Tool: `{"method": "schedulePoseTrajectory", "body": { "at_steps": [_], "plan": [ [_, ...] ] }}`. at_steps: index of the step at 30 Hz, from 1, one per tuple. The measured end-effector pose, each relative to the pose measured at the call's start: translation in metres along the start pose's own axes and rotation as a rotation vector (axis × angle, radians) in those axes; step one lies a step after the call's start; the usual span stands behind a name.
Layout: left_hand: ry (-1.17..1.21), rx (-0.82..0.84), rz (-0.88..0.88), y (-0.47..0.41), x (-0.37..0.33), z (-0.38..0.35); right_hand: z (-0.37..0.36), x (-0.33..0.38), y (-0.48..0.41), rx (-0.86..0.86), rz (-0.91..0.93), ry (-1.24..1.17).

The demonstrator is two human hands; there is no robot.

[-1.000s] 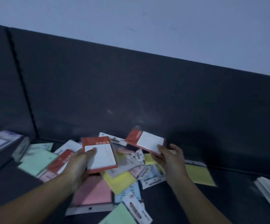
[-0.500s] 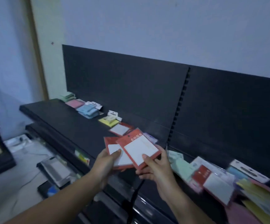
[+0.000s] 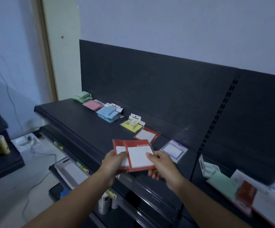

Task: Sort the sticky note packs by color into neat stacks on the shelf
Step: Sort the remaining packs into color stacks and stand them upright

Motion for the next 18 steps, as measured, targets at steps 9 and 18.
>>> {"method": "schedulePoseTrajectory", "body": {
  "at_steps": [9,18],
  "plan": [
    [-0.169,0.205,0.051,-0.117,-0.014,-0.037,0.017,-0.015,-0.113,-0.174,-0.016,0.355],
    [-0.374,0.241,-0.143,-0.211,-0.021,-0.08,0.044,-0.047,-0.202,-0.286,-0.131,0.214]
  ]
}}
Point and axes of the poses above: each hand's wrist, its own y-axis away from the middle knuckle, its own z-axis out of the back of the hand, x = y × z, the point moved 7 cm from there along -y, towards the middle knuckle, and after that the axes turned 2 degrees about y, right-handed, at the moved point
